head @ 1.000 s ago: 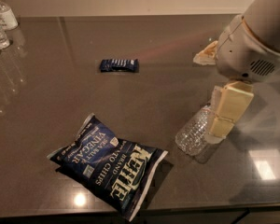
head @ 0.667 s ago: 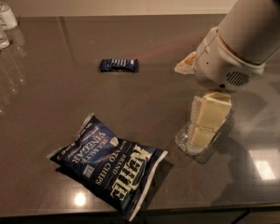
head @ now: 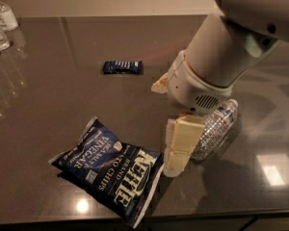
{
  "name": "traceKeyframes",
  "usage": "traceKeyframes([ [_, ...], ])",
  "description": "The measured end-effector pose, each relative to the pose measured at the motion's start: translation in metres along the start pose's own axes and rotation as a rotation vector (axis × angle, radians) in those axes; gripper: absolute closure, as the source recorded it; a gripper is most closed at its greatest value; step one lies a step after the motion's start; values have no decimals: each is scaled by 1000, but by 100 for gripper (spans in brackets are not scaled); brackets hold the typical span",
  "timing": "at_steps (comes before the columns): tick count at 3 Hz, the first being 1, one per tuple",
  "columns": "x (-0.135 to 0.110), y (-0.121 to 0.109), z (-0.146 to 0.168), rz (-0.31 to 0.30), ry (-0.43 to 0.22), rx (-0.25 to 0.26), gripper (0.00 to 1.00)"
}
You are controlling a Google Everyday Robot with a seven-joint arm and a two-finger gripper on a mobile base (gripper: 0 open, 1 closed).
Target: Move blue chip bag near rxbar blueberry
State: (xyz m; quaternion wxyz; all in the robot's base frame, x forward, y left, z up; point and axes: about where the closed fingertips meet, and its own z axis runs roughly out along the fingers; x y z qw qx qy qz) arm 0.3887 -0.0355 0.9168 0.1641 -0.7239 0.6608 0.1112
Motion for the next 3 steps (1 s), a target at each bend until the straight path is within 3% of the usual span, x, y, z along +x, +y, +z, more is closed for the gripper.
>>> traceKeyframes([
  [3,-29,11,53,-31,-1,-26,0],
])
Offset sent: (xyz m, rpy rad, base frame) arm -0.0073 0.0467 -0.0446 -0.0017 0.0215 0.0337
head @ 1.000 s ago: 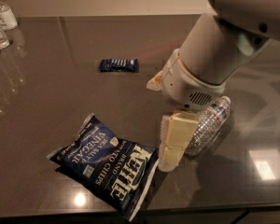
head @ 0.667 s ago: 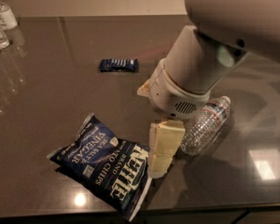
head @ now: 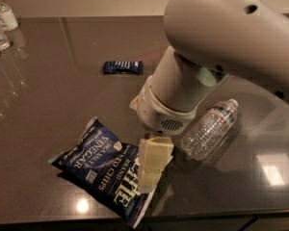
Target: Move blue chip bag near rxbar blueberry
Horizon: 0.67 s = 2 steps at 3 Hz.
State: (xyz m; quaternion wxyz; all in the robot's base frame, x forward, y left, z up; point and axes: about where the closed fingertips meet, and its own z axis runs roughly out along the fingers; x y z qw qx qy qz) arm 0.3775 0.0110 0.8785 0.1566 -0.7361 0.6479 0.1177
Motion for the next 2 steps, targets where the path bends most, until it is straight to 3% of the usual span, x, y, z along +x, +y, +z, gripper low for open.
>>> traceKeyframes([
  [2,-14,13,25,-7,9,-36,0],
])
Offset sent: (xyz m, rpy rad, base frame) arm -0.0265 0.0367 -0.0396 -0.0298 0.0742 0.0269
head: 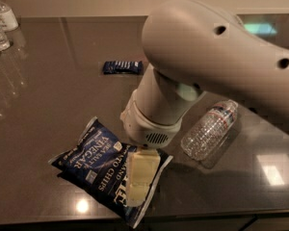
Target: Move blue chip bag near rxbar blueberry
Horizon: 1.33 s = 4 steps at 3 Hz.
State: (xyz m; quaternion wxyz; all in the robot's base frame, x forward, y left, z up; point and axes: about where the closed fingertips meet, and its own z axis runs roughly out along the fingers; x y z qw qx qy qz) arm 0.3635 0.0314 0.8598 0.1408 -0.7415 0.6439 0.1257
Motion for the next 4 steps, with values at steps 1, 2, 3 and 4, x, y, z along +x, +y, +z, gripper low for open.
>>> traceKeyframes([
  [1,-6,6,11,1,6,-18,0],
  [2,-7,10,17,1,12,-27,0],
  [3,-7,11,18,4,16,-25,18],
  [4,-4,11,15,17,12,-21,41],
])
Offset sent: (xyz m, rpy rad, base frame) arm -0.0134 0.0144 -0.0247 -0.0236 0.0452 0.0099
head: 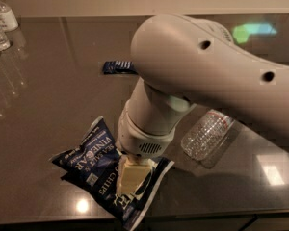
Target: Move blue chip bag near rxbar blueberry
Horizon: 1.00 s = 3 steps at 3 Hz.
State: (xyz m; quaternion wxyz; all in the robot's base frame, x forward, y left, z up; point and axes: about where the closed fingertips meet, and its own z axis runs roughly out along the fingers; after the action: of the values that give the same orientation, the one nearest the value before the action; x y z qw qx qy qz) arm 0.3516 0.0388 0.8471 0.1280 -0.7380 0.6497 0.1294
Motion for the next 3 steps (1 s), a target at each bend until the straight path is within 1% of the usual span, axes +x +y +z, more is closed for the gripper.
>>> traceKeyframes([
  [1,4,0,-8,10,-2,15,65],
  [2,6,-8,-28,19,-5,44,87],
  [3,8,-29,-60,28,4,91,100],
])
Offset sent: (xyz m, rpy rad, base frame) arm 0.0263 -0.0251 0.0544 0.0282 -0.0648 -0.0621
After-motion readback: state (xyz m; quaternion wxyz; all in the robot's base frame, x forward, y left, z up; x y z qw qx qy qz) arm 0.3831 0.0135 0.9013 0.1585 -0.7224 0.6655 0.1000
